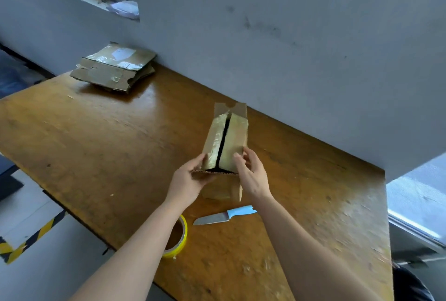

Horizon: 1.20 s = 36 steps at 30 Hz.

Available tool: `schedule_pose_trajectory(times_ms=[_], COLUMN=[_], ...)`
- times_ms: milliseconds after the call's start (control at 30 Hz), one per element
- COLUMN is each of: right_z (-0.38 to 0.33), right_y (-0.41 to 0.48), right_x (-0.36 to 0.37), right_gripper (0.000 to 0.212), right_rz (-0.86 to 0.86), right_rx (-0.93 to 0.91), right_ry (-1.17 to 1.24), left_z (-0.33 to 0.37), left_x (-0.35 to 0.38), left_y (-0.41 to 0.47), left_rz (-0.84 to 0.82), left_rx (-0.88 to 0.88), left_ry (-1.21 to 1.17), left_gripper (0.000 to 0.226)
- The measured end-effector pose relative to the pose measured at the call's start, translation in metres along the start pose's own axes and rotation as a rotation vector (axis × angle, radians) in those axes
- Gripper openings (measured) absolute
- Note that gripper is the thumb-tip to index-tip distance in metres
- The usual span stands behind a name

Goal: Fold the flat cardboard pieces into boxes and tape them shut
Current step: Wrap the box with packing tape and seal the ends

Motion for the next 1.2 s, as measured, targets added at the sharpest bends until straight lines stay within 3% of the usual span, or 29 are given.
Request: schedule_pose_trajectory(times_ms=[133, 267, 333, 467, 767, 1200], right_z=[0.003, 0.021, 0.024, 0.022, 0.038, 0.103], right_y=[-0.007, -0.019, -0.024, -0.025, -0.041, 0.001], right_x=[-0.023, -0.035, -0.043, -0.080, -0.191, -0.336], right_gripper=[0.035, 0.069, 0.076, 0.061, 0.049, 0.040], right_rz=[0.092, -0.065, -0.099, 0.134, 0.411, 0.438], right_rx=[-0.146, -0.210, -0.199, -0.174, -0.146, -0.080], right_ry=[-0.177, -0.412, -0.427, -0.434, -0.475, -0.535], left_z=[0.013, 0.027, 0.035, 0.056, 0.120, 0.165], left_x=[0.005, 0.016, 0.026, 0.051, 0.139, 0.301], left_y=[-0.008, -0.010, -0.013, -0.022, -0.068, -0.127], left_rz=[-0.012, -0.068, -0.109, -0.169, -0.342, -0.466], left_rx=[0.139, 0.215, 0.267, 0.378, 0.559, 0.604], left_ry=[0.160, 0.247, 0.279, 0.326, 0.286, 0.381], left_gripper=[0.068, 0.066, 0.063, 0.055, 0.055, 0.056])
Point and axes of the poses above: each hand's wrist, its own y-axis towards the middle knuckle, its own x-axis out of the palm, z = x × y, the point moved 9 cm from there along y, towards the middle knuckle, and after that the axes turned 15 degrees about z, right-handed, at the moved point
